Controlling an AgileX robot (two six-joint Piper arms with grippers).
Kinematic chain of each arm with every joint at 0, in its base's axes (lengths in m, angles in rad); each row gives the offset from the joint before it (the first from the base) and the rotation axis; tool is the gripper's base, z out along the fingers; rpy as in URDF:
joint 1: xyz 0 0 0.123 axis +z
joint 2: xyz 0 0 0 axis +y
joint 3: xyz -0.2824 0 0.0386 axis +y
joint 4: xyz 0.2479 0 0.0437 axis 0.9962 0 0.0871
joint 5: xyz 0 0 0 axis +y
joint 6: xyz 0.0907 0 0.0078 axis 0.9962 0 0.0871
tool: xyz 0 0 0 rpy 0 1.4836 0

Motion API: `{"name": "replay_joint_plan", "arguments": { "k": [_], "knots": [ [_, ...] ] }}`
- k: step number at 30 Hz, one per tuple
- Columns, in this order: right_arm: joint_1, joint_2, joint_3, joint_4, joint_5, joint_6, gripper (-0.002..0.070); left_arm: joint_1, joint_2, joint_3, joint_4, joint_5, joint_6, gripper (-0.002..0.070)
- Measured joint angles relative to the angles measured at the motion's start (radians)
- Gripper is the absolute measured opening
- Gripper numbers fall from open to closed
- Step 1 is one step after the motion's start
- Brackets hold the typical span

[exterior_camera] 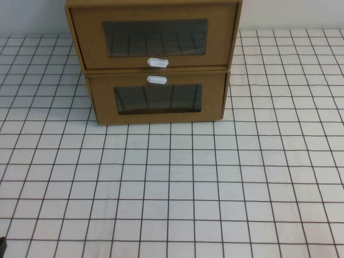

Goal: Open the shoe box
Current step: 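Pull the top drawer of the cardboard box fully open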

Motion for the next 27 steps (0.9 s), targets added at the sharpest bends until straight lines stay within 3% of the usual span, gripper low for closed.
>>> {"name": "replay_joint_plan", "arguments": {
  "k": [16, 27],
  "knots": [
    [0.000, 0.000, 0.000, 0.000, 0.000, 0.000, -0.0014, 0.000, 0.000, 0.000, -0.039, -0.026, 0.000, -0.0002],
    [0.000, 0.000, 0.000, 0.000, 0.000, 0.000, -0.0013, 0.000, 0.000, 0.000, -0.558, -0.222, -0.101, -0.0002]
  ]
}}
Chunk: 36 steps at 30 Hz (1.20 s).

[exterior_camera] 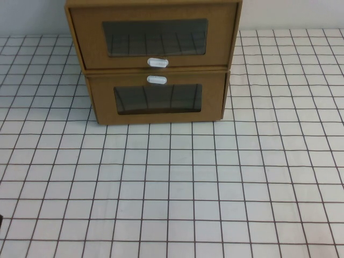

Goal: Open the shoe box
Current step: 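Pull the top drawer of the cardboard box fully open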

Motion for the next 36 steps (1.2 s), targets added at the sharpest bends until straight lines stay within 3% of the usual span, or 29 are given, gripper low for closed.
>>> {"name": "replay_joint_plan", "arguments": {
  "k": [7, 12, 17, 22, 29, 36],
  "knots": [
    [0.000, 0.000, 0.000, 0.000, 0.000, 0.000, -0.0013, 0.000, 0.000, 0.000, -0.062, -0.069, 0.004, -0.0002],
    [0.000, 0.000, 0.000, 0.000, 0.000, 0.000, -0.0013, 0.000, 0.066, -0.076, -0.047, 0.049, 0.020, -0.0002],
    [0.000, 0.000, 0.000, 0.000, 0.000, 0.000, -0.0013, 0.000, 0.322, -0.306, 0.029, 0.252, 0.103, -0.0002],
    [0.000, 0.000, 0.000, 0.000, 0.000, 0.000, -0.0013, 0.000, 0.611, -0.575, 0.049, 0.428, 0.298, -0.0002],
    [0.000, 0.000, 0.000, 0.000, 0.000, 0.000, -0.0013, 0.000, 0.992, -0.955, -0.094, 0.559, 0.618, -0.0002],
    [0.000, 0.000, 0.000, 0.000, 0.000, 0.000, -0.0013, -0.066, 1.319, -1.346, -0.130, 0.588, 0.721, -0.0002]
  ]
}}
